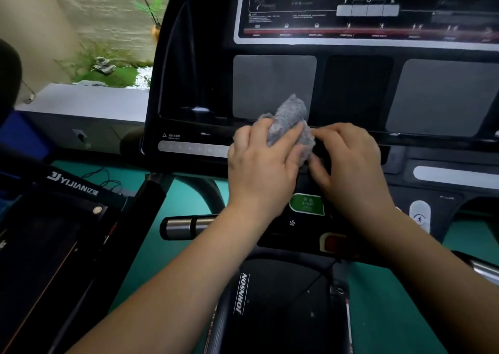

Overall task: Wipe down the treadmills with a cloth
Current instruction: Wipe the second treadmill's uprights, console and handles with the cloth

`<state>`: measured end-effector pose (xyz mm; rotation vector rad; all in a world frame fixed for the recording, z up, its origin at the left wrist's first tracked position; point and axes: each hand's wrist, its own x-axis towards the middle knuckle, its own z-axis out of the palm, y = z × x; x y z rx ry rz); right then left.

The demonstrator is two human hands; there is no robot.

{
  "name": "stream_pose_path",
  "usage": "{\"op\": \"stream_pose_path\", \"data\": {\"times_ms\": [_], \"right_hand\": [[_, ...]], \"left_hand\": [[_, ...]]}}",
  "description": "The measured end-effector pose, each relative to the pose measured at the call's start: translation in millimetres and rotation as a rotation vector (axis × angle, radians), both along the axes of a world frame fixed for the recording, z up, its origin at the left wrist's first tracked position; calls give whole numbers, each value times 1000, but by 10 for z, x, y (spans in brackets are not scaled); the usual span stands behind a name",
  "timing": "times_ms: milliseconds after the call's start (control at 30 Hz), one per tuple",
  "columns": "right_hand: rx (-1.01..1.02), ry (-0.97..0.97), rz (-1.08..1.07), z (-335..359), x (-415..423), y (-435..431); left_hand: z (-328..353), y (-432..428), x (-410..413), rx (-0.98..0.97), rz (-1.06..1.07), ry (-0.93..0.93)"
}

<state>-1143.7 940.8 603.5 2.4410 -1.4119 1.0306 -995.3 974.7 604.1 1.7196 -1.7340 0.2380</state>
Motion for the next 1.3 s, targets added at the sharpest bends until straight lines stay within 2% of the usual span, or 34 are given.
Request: {"op": "stream_pose_path", "data": {"times_ms": [133,233,300,367,433,567,667,900,1000,1067,1167,1300], "right_hand": [[-4,1,18,-5,-13,7],[-1,17,24,-13,-31,-1],[-3,32,25,-11,-25,2],[2,35,23,-5,-23,4],[4,40,20,3,-19,3],[-15,43,5,-5,-13,19],[-3,28,-5,8,-3,32],[30,-5,-35,59,45,42],[52,-58,-82,101,142,24],[57,-64,-76,123,228,-16],[50,-55,-57,144,371,-53],[30,-51,-95,140,435,-46]], "left_hand": [[-46,-35,454,-3,116,-73],[-77,15,899,86,377,127],[-105,11,921,76,457,194],[-111,-26,664,30,394,154],[-116,-29,287,-14,240,55],[-99,28,47,23,19,-28],[-106,43,455,40,42,-27],[-145,49,1609,154,337,60],[-150,-14,1604,136,449,129],[-135,-25,1339,109,394,137],[-134,29,1038,83,199,10],[-150,33,1317,89,117,-45]]}}
